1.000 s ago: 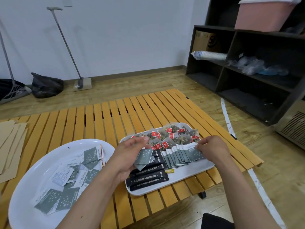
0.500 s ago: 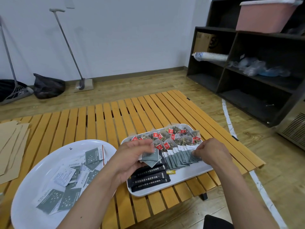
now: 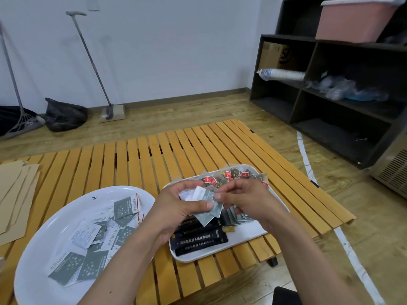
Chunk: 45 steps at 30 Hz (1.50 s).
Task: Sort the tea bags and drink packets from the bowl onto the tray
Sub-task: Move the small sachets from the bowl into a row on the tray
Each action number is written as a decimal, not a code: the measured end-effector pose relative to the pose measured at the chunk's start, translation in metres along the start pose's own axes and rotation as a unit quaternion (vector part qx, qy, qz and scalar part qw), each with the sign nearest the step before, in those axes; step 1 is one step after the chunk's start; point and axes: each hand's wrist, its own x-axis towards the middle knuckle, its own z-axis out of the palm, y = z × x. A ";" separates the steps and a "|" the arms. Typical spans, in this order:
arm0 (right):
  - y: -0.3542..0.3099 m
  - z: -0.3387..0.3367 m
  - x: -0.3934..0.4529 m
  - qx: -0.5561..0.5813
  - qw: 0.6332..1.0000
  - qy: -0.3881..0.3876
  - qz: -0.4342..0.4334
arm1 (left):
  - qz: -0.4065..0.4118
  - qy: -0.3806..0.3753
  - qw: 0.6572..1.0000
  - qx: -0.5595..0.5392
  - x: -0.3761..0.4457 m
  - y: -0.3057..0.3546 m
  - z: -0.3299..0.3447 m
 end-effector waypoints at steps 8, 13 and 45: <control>0.007 -0.015 0.000 -0.008 0.999 -0.008 0.043 | -0.020 0.021 0.999 0.025 0.000 0.001 0.001; 0.005 -0.033 0.003 0.031 0.995 0.083 0.041 | -0.012 0.023 1.000 0.006 -0.001 -0.001 0.001; 0.029 -0.045 0.017 -0.283 0.926 0.250 0.021 | 0.001 0.017 0.999 -0.043 0.002 -0.001 -0.001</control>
